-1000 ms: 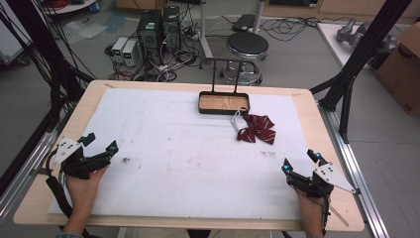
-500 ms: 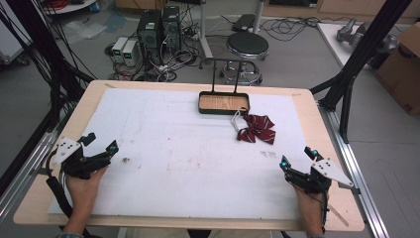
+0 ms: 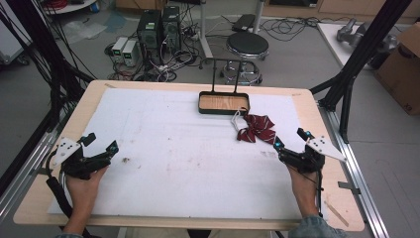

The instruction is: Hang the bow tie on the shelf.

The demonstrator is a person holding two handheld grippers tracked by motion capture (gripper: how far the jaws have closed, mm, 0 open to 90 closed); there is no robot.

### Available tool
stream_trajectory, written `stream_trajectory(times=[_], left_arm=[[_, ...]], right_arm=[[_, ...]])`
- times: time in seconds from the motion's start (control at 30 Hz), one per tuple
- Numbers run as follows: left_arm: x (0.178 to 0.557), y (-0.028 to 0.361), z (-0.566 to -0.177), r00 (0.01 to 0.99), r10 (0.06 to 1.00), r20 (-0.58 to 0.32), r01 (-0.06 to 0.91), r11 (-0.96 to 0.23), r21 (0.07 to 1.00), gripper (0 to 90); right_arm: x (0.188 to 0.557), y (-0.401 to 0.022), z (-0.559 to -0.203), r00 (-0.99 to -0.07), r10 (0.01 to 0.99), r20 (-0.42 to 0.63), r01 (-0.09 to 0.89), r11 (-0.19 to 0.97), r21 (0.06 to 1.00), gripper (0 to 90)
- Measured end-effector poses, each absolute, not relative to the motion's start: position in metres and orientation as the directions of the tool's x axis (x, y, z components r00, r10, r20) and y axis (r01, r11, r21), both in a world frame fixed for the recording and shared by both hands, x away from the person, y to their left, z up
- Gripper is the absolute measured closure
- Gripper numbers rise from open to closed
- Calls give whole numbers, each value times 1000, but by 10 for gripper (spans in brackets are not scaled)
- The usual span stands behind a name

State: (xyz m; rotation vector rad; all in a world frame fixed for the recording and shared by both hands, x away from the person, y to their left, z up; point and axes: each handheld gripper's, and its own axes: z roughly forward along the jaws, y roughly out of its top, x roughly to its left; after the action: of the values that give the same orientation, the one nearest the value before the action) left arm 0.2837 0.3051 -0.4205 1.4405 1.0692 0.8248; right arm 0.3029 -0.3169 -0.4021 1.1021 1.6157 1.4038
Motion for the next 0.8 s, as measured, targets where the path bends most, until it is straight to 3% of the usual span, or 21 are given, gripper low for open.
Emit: stream_trajectory(times=[0.8], left_arm=[[285, 305, -421, 361, 929, -76, 168, 16, 986, 141]], right_arm=[[406, -262, -416, -371, 928, 42, 339, 93, 936, 264]])
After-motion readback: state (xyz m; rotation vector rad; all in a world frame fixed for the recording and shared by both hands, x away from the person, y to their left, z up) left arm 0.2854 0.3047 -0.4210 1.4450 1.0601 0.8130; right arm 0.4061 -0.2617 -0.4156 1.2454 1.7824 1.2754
